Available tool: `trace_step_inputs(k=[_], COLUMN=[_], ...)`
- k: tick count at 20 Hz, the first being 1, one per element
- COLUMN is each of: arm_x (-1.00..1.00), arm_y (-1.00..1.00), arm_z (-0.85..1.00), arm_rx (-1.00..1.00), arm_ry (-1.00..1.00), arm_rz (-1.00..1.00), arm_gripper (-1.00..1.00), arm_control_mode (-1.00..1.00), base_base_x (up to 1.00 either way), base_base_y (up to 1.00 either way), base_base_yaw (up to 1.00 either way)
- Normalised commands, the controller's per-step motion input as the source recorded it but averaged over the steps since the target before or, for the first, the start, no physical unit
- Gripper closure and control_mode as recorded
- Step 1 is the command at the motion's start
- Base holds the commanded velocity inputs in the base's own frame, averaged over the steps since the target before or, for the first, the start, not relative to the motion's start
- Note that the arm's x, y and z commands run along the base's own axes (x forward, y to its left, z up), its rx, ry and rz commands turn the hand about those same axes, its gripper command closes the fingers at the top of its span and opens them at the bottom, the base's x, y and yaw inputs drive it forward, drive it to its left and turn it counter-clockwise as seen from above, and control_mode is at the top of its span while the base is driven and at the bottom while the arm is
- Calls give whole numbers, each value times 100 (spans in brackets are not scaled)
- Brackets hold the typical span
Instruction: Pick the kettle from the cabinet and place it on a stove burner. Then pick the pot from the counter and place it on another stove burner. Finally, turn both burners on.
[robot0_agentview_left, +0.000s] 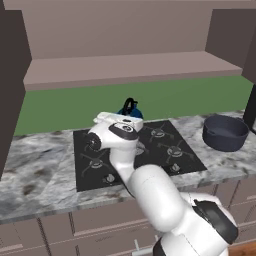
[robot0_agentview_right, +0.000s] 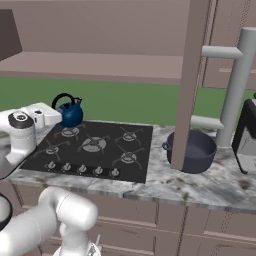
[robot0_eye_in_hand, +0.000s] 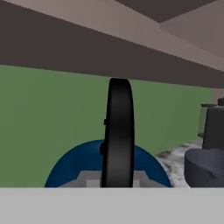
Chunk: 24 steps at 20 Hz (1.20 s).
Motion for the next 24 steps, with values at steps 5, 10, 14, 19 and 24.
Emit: trace_step_inputs(k=[5,10,14,19,24], arm_x=[20,8,7,16,19], arm_y=[16,13,9,10,11], arm_z=[-10,-7,-10,-11,-11], arm_rx=[0,1,2,3,4], arm_ry=[0,0,0,0,0], arm_rz=[-3,-1,0,0,0], arm_gripper=[100,100,100,100,100], arm_control_mode=[-100,-100,-100,-100,-100], base_base_x=[0,0,0,0,0], base_base_y=[0,0,0,0,0], base_base_yaw=[0,0,0,0,0])
